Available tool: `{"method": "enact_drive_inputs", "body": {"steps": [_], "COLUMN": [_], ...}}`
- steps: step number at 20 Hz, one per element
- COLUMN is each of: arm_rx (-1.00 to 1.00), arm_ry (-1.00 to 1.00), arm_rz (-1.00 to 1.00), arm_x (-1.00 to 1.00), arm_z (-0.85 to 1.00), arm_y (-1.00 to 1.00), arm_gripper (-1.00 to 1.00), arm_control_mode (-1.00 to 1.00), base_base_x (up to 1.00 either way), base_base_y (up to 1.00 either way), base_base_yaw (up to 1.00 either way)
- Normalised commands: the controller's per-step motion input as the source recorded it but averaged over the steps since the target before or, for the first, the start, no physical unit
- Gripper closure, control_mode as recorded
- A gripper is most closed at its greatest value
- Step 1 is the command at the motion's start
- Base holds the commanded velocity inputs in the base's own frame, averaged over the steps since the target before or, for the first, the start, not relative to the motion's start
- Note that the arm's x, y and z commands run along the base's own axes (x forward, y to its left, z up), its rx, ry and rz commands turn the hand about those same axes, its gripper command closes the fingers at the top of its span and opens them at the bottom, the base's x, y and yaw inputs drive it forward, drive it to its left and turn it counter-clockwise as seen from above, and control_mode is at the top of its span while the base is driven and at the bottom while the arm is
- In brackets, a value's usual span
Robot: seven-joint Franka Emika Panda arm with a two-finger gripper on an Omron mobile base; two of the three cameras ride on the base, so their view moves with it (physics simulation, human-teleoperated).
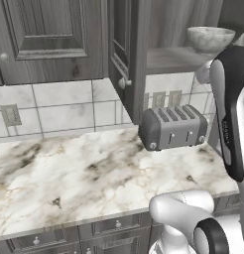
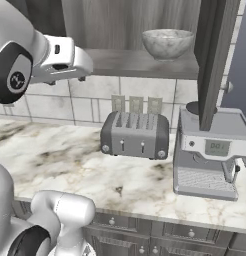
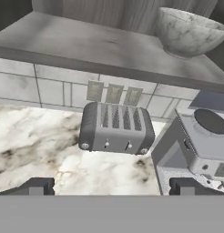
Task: Move the bowls from the cabinet to the plates on the dining table.
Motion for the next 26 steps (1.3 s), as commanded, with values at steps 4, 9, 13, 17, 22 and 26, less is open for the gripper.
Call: {"method": "enact_drive_inputs", "body": {"steps": [4,9,13,17,22,26], "arm_rx": [0.0,0.0,0.0,0.0,0.0,0.0], "arm_ry": [0.0,0.0,-0.01,-0.01,-0.01,-0.02], "arm_rz": [0.0,0.0,0.0,0.0,0.0,0.0], "arm_x": [0.42,0.26,0.22,0.28,0.37,0.44], "arm_z": [0.06,0.19,0.37,0.32,0.12,0.0], "arm_y": [-0.24,-0.22,-0.02,0.0,-0.01,-0.06], "arm_gripper": [-1.0,-1.0,-1.0,-1.0,-1.0,-1.0], "arm_control_mode": [-1.0,-1.0,-1.0,-1.0,-1.0,-1.0], "base_base_x": [0.0,0.0,0.0,0.0,0.0,0.0], "base_base_y": [0.0,0.0,0.0,0.0,0.0,0.0], "base_base_yaw": [0.0,0.0,0.0,0.0,0.0,0.0]}}
